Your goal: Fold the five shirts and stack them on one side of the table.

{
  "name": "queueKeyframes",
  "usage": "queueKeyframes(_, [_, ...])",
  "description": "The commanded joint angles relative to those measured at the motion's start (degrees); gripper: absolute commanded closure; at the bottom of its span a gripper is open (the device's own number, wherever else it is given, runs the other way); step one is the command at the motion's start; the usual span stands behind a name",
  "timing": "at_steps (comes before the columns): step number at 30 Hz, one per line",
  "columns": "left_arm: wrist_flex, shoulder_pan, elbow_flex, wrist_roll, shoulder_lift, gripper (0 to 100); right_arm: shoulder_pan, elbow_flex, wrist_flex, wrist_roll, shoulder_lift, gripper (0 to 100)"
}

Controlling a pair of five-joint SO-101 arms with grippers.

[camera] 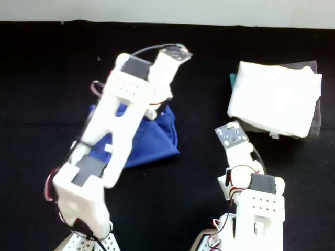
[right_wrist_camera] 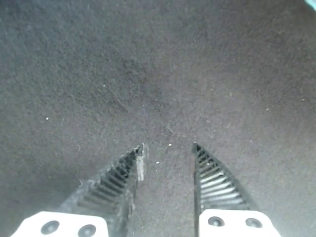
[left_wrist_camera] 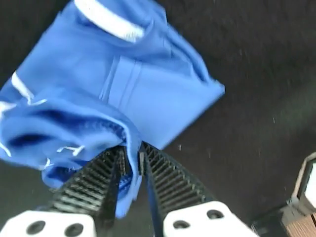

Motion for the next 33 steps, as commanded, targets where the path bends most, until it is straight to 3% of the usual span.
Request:
queueKeyframes(1, [-1.2,0.9,-9.6,0.7,6.3,99,0.6,-0.1,-1.0,0.1,-0.8,86.0])
queueKeyframes(3, [-0.2,0.9,-14.8,2.4,9.5,97,0.6,0.7,-2.6,0.1,-0.8,86.0])
queueKeyframes(8, [9.2,-0.8,-27.7,4.1,12.0,81,0.4,5.1,-7.6,0.1,-0.8,86.0])
queueKeyframes(15, [9.2,-11.2,-27.8,3.9,7.7,84,0.3,9.5,-14.4,0.1,-0.8,86.0])
queueKeyframes(19, [9.1,-16.9,-20.6,3.7,10.9,100,0.3,12.3,-18.9,0.1,-0.8,86.0])
queueKeyframes(20, [9.1,-17.3,-18.5,3.7,12.3,98,0.3,12.9,-19.5,0.1,-0.8,86.0])
queueKeyframes(26, [6.5,-14.5,-12.6,4.1,20.4,99,0.3,14.6,-21.5,0.1,-0.8,86.0])
queueKeyframes(33, [5.3,-4.1,-12.2,7.4,25.5,99,0.3,14.8,-22.1,0.1,-0.8,86.0])
